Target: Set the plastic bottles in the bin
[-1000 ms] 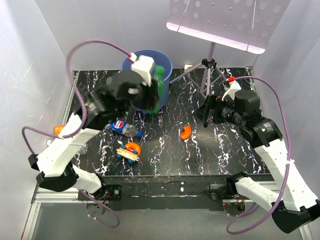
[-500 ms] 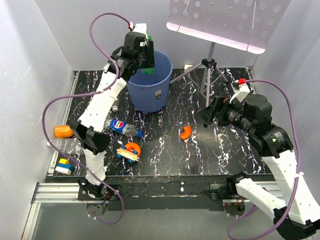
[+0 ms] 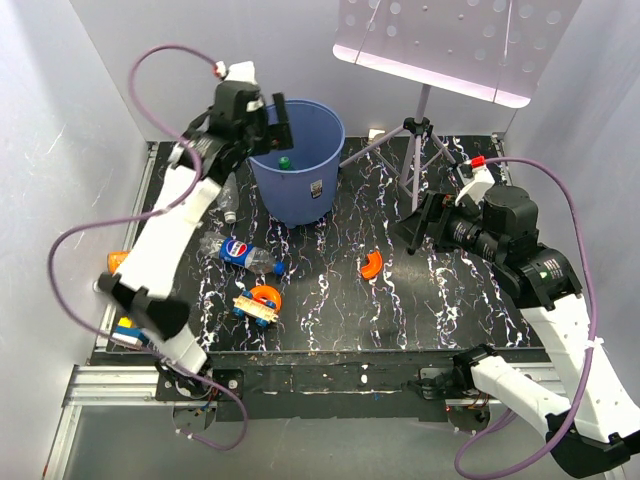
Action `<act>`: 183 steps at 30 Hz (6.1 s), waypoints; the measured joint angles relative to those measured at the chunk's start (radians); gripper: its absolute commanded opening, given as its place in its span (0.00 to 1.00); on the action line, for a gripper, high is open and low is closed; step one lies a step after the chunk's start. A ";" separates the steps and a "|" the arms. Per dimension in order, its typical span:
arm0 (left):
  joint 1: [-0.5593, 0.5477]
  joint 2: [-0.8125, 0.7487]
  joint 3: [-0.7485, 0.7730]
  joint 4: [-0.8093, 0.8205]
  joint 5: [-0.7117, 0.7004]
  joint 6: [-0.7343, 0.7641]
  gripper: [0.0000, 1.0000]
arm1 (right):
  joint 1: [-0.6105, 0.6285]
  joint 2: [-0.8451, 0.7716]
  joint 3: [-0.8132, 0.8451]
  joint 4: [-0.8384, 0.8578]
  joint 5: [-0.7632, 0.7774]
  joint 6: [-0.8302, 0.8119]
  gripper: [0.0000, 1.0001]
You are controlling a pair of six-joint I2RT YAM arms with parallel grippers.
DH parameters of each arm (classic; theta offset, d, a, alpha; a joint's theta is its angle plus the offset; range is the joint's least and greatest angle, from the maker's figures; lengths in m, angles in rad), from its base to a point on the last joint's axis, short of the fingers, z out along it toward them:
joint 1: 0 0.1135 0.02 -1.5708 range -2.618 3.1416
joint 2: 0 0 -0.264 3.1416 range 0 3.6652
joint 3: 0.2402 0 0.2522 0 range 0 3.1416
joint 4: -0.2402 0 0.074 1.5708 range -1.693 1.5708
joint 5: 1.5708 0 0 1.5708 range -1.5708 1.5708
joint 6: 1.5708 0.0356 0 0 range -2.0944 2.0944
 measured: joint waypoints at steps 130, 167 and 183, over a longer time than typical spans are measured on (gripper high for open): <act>0.788 -0.488 -1.225 -0.085 -0.166 -0.512 0.98 | 0.000 -0.001 -0.063 0.005 -0.084 0.013 0.96; 0.845 -0.482 -1.474 0.217 -0.108 -0.671 0.31 | 0.000 -0.034 -0.102 0.006 -0.086 0.037 0.96; 0.776 -0.912 -1.236 0.027 -0.097 -0.557 0.10 | 0.000 -0.021 -0.131 0.032 -0.103 0.043 0.96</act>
